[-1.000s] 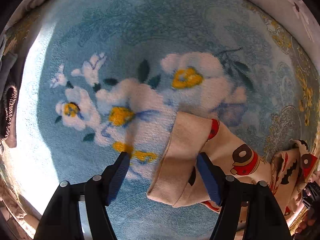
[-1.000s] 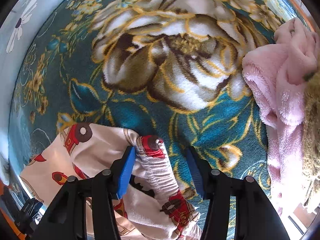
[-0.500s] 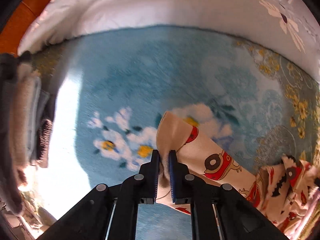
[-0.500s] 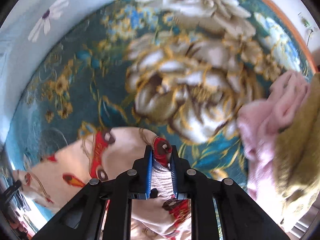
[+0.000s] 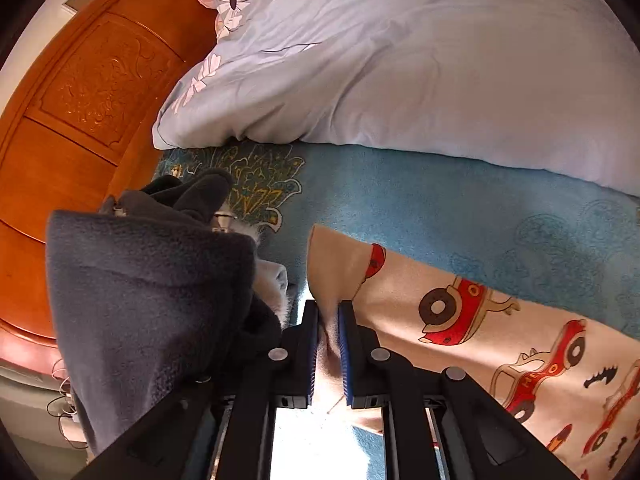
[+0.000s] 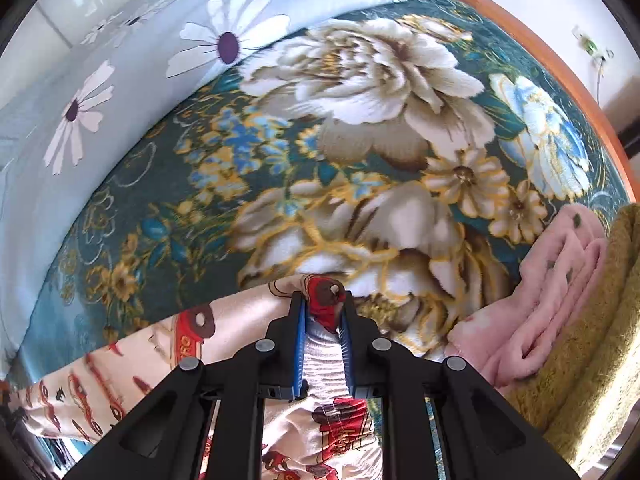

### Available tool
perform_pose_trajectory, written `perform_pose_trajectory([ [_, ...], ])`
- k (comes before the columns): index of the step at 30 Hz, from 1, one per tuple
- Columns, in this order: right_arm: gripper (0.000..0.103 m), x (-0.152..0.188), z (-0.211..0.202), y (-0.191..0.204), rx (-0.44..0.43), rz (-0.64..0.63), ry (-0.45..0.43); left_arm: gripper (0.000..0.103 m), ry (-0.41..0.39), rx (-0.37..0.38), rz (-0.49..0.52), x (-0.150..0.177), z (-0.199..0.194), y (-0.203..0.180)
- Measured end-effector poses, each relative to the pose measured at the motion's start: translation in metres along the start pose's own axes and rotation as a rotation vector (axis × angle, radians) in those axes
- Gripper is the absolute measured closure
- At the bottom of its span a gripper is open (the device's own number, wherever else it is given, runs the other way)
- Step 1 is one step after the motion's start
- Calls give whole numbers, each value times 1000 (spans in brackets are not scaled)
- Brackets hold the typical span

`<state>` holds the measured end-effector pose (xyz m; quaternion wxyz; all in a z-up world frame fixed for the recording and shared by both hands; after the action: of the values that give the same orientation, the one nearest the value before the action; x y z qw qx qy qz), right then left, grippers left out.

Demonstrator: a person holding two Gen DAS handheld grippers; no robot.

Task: Fold clothes

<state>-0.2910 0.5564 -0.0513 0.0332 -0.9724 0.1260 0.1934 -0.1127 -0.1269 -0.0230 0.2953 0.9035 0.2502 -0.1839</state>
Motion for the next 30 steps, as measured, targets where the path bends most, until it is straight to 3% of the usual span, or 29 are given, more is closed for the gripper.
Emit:
perform_pose_trajectory([
  [3,87,-10,9,-7,11,21,-4,90,20,6,24,2,6,-11],
  [6,87,-10,13,-5,10,25,6,90,28,25,-26,4,1,-19],
  [9,87,-12,8,1,-3,11,-6,90,-24,33,-59,-3,-16,-19],
  [13,87,-13,-10,3,-39,-6,-40,90,-116,46,-145,-11,-63,-6],
  [18,86,3,-44,-9,-65,-34,-84,90,-205,80,-227,12,-129,21],
  [24,86,31,-74,-25,-55,-103,-86,89,-193,44,-210,77,-185,58],
  [30,86,69,-93,-42,-20,-206,-61,89,-69,-32,-277,160,-194,101],
])
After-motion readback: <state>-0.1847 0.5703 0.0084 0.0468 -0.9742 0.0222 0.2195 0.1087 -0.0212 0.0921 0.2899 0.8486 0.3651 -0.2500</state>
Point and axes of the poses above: each gripper's, at about its wrist camera, not at the fingertips, and z roughly the way its jaws point, y to its left, x to its underside, the point moved 5 cm from there along z, roughly the way its jaws point, and after that the axes turned 15 degrees about -y, right-handed, at the moved point
